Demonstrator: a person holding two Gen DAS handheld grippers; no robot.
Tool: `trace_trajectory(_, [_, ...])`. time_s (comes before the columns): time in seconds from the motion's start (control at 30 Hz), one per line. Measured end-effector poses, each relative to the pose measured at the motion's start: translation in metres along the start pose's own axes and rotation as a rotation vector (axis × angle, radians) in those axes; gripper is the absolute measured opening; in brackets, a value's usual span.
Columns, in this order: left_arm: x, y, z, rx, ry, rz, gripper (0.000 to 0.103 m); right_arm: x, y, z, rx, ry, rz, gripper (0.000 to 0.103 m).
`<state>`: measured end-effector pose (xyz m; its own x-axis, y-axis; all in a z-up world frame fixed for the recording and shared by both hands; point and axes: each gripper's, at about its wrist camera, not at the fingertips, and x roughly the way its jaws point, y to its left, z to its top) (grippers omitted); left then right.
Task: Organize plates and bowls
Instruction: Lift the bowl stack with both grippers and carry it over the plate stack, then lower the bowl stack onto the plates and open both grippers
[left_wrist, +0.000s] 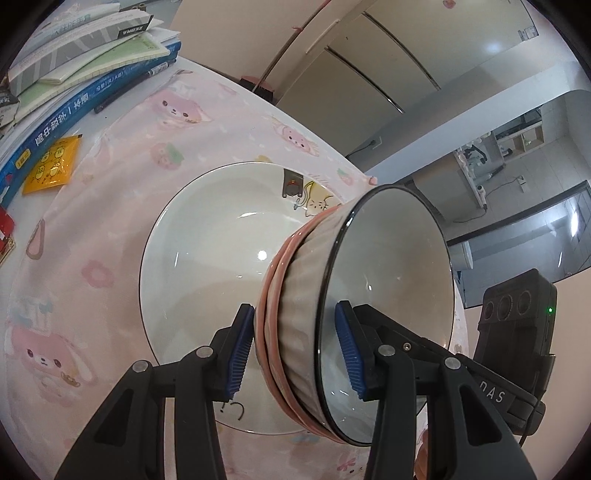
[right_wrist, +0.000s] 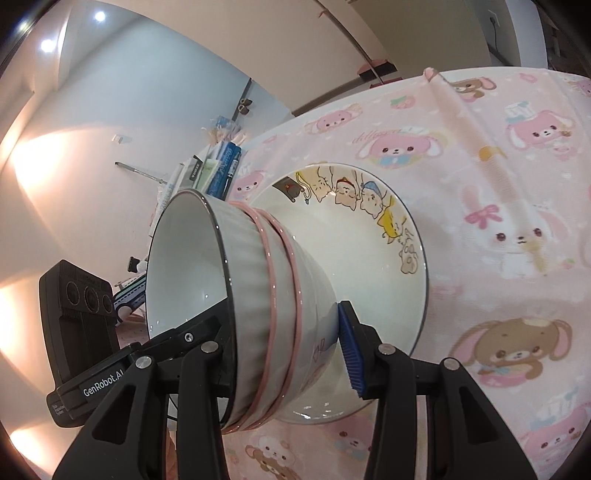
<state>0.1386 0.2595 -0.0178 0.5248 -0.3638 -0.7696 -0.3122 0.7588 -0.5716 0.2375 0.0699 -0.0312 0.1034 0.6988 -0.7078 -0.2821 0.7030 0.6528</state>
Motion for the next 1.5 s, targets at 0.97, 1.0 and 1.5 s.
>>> trace_trajectory(0.97, [0.013, 0.002, 0.001, 0.027, 0.025, -0.056, 0.047, -0.002, -0.003, -0.007, -0.014, -0.043, -0.094, 0.036])
trace_trajectory(1.0, [0.01, 0.001, 0.002, 0.034, 0.019, -0.057, 0.047, -0.007, 0.001, -0.007, -0.039, -0.067, -0.124, 0.034])
trace_trajectory(1.5, [-0.057, -0.029, -0.015, 0.137, -0.128, -0.033, 0.065, -0.052, 0.022, -0.02, -0.189, -0.171, -0.259, 0.033])
